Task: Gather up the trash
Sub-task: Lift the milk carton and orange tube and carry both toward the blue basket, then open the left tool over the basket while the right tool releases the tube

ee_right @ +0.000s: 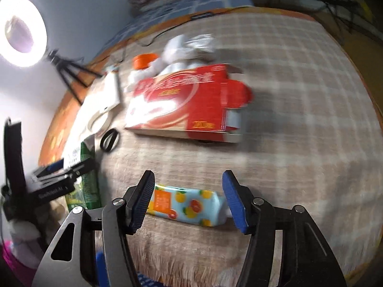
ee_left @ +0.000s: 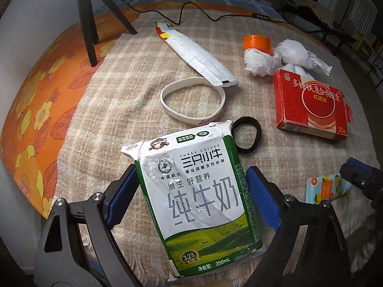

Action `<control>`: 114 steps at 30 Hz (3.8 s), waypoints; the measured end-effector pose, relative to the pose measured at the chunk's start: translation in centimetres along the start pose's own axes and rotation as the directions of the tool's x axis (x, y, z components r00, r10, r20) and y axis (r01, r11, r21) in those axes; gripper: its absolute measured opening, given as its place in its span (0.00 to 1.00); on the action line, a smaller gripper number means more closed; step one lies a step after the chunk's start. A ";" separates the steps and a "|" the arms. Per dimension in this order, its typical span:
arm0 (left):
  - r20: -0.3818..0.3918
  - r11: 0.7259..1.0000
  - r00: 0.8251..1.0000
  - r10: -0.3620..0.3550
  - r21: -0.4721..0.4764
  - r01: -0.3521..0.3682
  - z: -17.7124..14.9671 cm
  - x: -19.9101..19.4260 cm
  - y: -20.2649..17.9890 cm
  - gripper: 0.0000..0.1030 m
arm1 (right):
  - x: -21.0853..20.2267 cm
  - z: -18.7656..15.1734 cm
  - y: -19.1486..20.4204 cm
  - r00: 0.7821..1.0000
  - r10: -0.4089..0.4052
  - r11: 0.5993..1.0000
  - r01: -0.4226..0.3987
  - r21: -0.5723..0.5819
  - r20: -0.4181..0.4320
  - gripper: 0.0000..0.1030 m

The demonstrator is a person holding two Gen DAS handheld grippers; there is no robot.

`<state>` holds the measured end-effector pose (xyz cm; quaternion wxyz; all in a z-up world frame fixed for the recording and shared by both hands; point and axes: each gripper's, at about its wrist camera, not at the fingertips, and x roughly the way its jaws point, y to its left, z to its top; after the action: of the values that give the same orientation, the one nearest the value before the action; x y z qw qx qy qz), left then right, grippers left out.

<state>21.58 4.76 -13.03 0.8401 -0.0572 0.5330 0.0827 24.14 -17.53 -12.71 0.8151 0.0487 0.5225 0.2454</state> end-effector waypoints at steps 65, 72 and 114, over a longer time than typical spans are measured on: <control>0.005 0.979 0.980 -0.200 -0.045 0.200 -11.6 -9.0 2.8 0.74 | -7.8 -10.5 5.0 0.999 -0.006 0.959 -0.005 -0.282 -0.038 0.05; -0.016 0.977 0.977 -0.214 -0.025 0.213 -16.0 -9.9 1.6 0.74 | -8.6 -14.7 6.7 0.998 0.018 0.952 -0.036 -0.305 -0.061 0.05; -0.130 0.981 0.974 -0.185 0.042 0.192 -24.4 -5.1 -1.7 0.78 | -4.1 -22.2 7.1 0.977 0.000 0.963 -0.057 -0.262 -0.213 0.52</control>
<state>-1.83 -1.75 -18.81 0.8102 -0.0898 0.5790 -0.0155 0.85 -17.12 -16.96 0.7504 -0.0805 0.5675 0.3291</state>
